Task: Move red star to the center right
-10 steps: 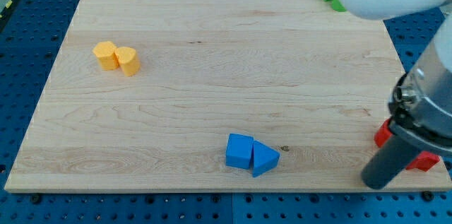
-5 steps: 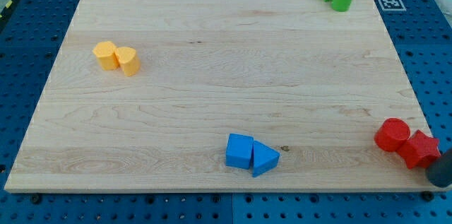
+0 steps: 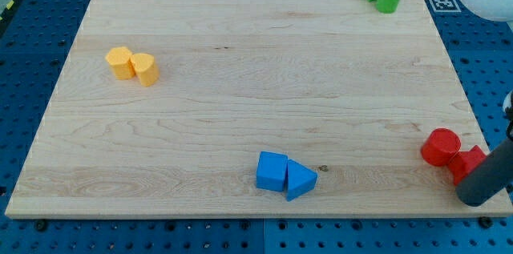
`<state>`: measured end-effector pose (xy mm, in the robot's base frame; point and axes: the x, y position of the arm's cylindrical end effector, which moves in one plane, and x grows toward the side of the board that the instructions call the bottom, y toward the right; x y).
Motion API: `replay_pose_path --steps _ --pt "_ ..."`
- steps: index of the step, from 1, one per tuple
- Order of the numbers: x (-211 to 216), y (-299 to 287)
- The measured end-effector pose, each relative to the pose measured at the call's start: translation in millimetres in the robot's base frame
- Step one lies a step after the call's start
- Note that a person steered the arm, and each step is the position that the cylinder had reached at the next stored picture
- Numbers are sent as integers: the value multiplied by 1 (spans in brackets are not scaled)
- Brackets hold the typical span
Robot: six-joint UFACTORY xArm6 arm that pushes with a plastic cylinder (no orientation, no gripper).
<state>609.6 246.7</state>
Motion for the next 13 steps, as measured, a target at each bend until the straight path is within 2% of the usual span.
replay_pose_path --steps 2,6,10,13 --pt "2 19" --pt "-11 20" --pt "-57 20" --pt "-108 20"
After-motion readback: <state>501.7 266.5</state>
